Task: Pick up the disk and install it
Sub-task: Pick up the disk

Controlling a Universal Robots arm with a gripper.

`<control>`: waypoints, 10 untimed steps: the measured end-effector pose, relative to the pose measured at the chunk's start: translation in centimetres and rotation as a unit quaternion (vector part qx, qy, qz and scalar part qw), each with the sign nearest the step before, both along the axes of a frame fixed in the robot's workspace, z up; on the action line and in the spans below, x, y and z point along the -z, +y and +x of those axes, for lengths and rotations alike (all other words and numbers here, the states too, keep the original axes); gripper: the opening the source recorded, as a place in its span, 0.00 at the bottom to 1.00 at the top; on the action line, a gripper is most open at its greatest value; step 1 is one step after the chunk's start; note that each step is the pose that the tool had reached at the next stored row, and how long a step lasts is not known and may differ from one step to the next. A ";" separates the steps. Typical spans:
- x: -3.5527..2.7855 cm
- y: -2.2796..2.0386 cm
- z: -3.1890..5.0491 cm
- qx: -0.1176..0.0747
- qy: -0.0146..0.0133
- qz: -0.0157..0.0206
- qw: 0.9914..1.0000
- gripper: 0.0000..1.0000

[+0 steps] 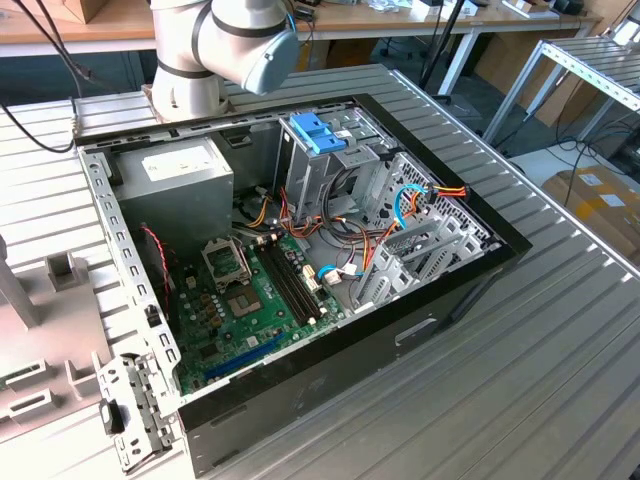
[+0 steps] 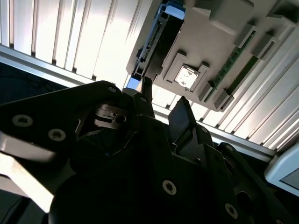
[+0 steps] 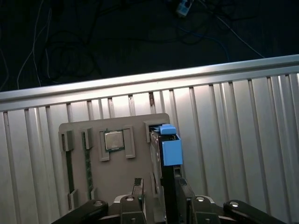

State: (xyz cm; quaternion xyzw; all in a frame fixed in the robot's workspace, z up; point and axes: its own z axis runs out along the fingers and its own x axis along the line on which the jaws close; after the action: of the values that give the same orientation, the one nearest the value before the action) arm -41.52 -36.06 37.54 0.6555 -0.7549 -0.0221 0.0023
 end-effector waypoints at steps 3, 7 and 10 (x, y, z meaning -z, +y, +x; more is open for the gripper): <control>0.04 0.26 0.00 0.000 0.000 0.000 1.000 0.42; 0.10 0.61 0.00 0.000 0.000 0.000 1.000 0.42; 0.14 0.86 0.00 0.000 0.000 0.000 1.000 0.42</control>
State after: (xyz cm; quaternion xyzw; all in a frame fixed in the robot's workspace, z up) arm -41.52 -35.20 37.40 0.6556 -0.7548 -0.0221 0.0023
